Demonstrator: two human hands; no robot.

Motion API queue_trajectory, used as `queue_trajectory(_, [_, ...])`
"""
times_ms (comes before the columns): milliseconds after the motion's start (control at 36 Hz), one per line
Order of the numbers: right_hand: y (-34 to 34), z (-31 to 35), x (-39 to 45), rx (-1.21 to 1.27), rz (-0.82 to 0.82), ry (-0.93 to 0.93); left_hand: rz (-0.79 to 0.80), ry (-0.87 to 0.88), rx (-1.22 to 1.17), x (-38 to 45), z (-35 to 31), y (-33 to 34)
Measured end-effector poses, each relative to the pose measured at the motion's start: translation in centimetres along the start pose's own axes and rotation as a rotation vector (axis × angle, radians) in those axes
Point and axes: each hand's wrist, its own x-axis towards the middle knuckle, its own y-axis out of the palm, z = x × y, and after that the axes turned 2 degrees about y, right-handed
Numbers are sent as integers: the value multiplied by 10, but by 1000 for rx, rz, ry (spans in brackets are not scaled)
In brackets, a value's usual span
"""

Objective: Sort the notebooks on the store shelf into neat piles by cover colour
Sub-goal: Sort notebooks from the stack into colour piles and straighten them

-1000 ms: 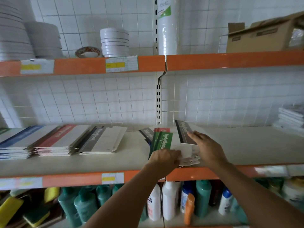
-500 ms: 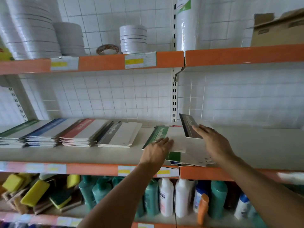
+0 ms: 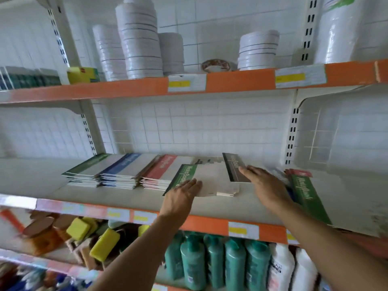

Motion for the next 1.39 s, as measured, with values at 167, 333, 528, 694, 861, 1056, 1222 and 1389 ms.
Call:
queue_trajectory(167, [23,57,24,-104,59,-10,-6,39,65,-10,68,-11])
queue_trajectory(333, [44,83,43,-162,140,-19,-45,53,98,-14,110,-10])
queue_trajectory(528, [69,85,62,-68,263,-81,-114,-4,114,-12,146,0])
queue_trajectory(694, [80,84,81,-54,262,-52,-145,-24,143,-12,174,-3])
queue_trajectory(861, [79,95,89,-157,182,-25,-173,-52,143,-20,218,-14])
queue_trajectory(1056, [87,133,105,-215,1,127,-173,-17,168,-30,294,-34])
queue_trajectory(1222, [109,177,118,-161,-215,208,-141,9,207,-43,371,-49])
queue_trajectory(1389, [113,222,122,-206,-395,160,-150,-23,257,-54,428,-51])
